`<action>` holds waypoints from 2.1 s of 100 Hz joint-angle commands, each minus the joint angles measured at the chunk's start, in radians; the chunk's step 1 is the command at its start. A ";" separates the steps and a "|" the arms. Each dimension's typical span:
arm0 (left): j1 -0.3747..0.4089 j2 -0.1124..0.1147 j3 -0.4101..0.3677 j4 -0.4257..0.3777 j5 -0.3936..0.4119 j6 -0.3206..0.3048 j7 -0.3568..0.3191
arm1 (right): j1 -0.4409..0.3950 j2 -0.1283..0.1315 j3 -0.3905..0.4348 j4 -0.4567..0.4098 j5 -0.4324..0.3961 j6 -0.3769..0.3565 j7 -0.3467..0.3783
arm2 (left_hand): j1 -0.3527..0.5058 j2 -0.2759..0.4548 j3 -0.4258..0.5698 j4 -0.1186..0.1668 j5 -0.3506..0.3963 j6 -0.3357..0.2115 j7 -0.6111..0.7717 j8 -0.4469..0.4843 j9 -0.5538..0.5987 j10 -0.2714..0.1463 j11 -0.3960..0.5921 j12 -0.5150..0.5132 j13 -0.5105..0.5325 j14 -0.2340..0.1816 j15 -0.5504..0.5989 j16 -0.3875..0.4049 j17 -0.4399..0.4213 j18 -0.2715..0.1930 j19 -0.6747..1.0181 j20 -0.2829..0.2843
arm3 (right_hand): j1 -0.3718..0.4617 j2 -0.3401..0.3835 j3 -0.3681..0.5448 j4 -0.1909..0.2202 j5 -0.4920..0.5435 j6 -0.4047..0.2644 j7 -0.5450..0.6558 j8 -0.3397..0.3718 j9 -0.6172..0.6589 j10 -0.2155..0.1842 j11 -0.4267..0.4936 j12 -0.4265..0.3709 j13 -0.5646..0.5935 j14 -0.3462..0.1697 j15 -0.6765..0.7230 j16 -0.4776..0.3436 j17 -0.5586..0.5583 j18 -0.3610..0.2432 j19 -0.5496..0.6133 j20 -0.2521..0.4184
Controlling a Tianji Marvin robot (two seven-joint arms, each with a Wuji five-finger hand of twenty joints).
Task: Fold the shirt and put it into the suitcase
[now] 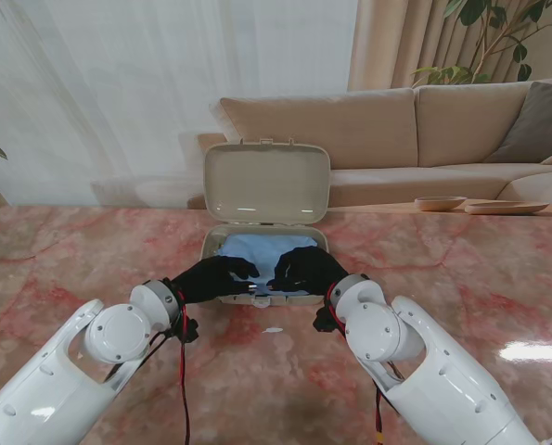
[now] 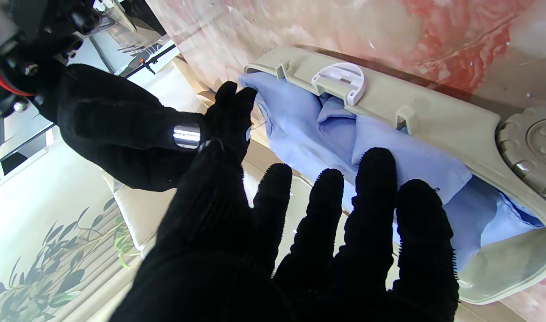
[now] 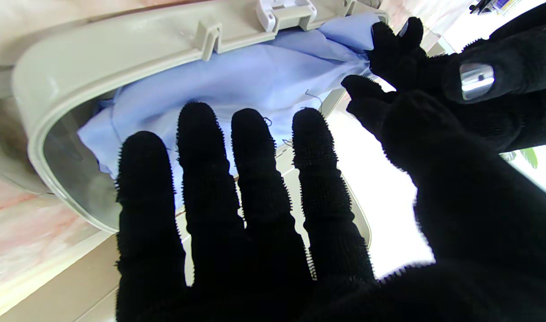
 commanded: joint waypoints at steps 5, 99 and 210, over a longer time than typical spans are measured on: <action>-0.008 -0.002 0.012 0.025 0.000 -0.007 -0.006 | -0.006 -0.003 0.001 0.008 0.005 0.004 0.012 | 0.009 0.046 -0.030 0.011 -0.004 -0.009 -0.011 -0.008 0.007 -0.023 0.019 0.005 -0.003 0.020 -0.017 -0.031 -0.016 0.006 -0.023 -0.017 | -0.009 0.001 -0.014 0.024 0.014 -0.016 0.003 -0.004 0.019 0.006 -0.011 -0.001 -0.008 0.011 -0.013 -0.038 -0.015 0.002 -0.013 -0.021; -0.101 -0.014 0.082 0.163 -0.022 -0.043 0.009 | -0.002 -0.003 -0.002 0.019 0.025 0.004 0.023 | 0.001 0.061 -0.029 0.014 -0.025 0.000 -0.011 -0.035 -0.015 -0.021 0.014 -0.003 -0.041 0.027 -0.067 -0.089 -0.050 0.011 -0.108 -0.099 | -0.006 0.008 -0.016 0.022 0.010 -0.016 0.010 -0.010 0.014 0.007 -0.009 0.000 -0.022 0.011 -0.035 -0.059 -0.026 -0.004 -0.030 -0.054; -0.077 -0.015 0.040 0.117 -0.083 -0.007 -0.011 | -0.007 -0.004 0.007 -0.007 0.041 0.014 0.025 | 0.005 0.043 -0.032 0.006 -0.001 -0.019 0.017 -0.017 0.024 -0.033 0.027 0.002 -0.017 0.027 -0.045 -0.082 -0.042 0.016 -0.074 -0.094 | -0.021 0.017 -0.010 0.020 0.014 -0.020 0.012 -0.009 0.018 0.001 -0.006 0.001 -0.013 -0.007 0.001 -0.040 -0.044 -0.025 0.005 -0.037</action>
